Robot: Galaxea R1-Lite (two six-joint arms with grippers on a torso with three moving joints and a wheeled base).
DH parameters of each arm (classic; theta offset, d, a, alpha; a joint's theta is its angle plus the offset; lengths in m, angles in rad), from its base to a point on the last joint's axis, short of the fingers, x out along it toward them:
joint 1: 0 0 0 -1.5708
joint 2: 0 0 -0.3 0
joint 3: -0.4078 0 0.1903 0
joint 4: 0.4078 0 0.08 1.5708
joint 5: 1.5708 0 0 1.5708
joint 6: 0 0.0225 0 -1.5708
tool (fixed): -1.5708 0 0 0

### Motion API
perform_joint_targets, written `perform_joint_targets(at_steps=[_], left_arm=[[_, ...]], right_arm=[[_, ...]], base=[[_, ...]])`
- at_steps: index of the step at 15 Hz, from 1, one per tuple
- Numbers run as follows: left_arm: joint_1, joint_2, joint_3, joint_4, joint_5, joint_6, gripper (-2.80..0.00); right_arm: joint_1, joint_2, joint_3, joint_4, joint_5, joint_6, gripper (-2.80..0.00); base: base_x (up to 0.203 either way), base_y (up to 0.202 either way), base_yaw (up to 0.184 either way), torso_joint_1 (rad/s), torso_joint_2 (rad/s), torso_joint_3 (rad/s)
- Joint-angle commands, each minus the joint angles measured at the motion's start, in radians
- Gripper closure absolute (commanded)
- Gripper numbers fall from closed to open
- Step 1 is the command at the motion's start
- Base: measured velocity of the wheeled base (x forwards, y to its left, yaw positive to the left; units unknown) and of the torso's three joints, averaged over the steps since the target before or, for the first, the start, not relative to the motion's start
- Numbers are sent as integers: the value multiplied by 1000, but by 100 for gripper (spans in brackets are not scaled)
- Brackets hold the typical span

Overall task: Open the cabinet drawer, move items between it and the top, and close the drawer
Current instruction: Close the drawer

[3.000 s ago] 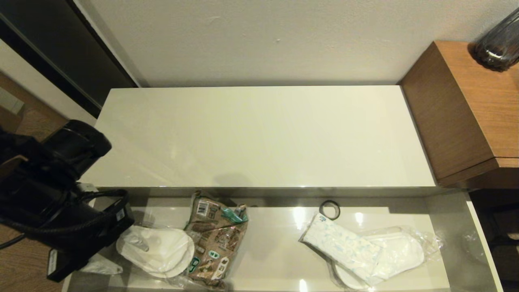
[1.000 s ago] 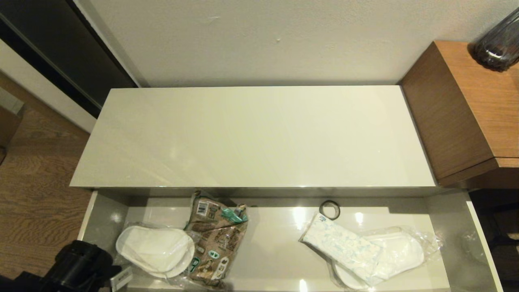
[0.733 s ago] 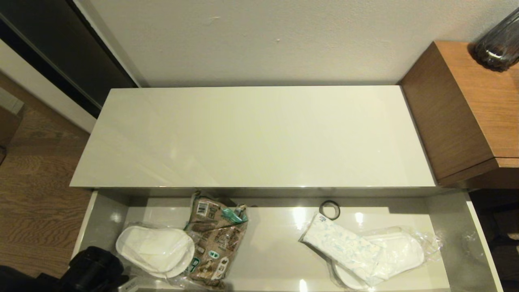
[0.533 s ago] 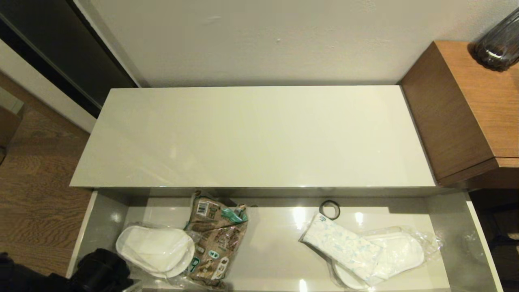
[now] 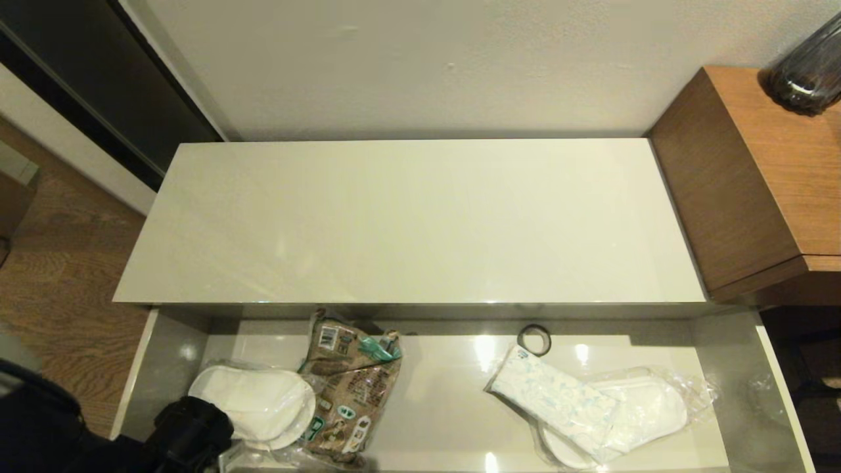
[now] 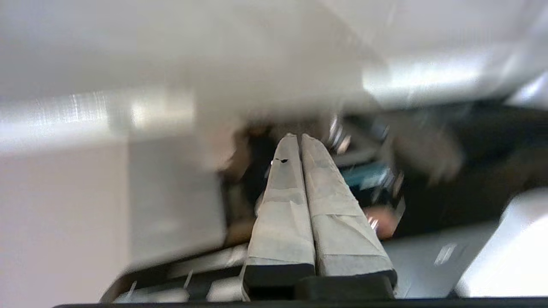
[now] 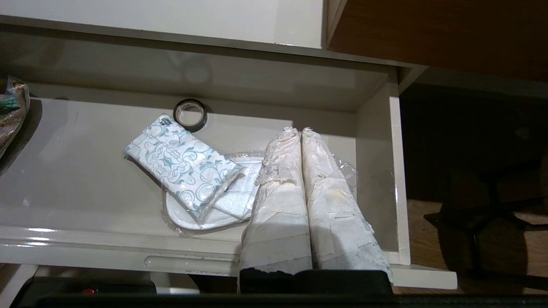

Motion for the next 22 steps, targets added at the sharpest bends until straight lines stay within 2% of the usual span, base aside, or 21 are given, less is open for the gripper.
perform_joint_targets(at_steps=[1,4,8,13,16,18,19,21,22], left_arm=[[0,50,23,-94,-2,-48,0],[0,47,24,-158,-2,-102,0],[0,32,24,-181,-2,-111,0],[0,-47,-11,-287,3,-160,0],[0,-55,-136,-267,49,-221,0],[0,-49,-164,-245,66,-237,0],[0,-45,-214,-220,74,-248,0],[1,-36,-438,-117,85,-279,0],[2,-27,-596,-44,90,-297,0]], right_arm=[[0,0,0,-1,0,-1,0],[0,0,0,-1,0,-1,0],[0,0,0,-1,0,-1,0],[0,0,0,-1,0,-1,0],[0,0,0,-1,0,-1,0],[0,0,0,-1,0,-1,0],[0,0,0,-1,0,-1,0],[0,0,0,-1,0,-1,0],[0,0,0,-1,0,-1,0]], base=[[0,0,0,0,0,0],[0,0,0,0,0,0],[0,0,0,0,0,0],[0,0,0,0,0,0],[0,0,0,0,0,0],[0,0,0,0,0,0],[0,0,0,0,0,0],[0,0,0,0,0,0],[0,0,0,0,0,0]])
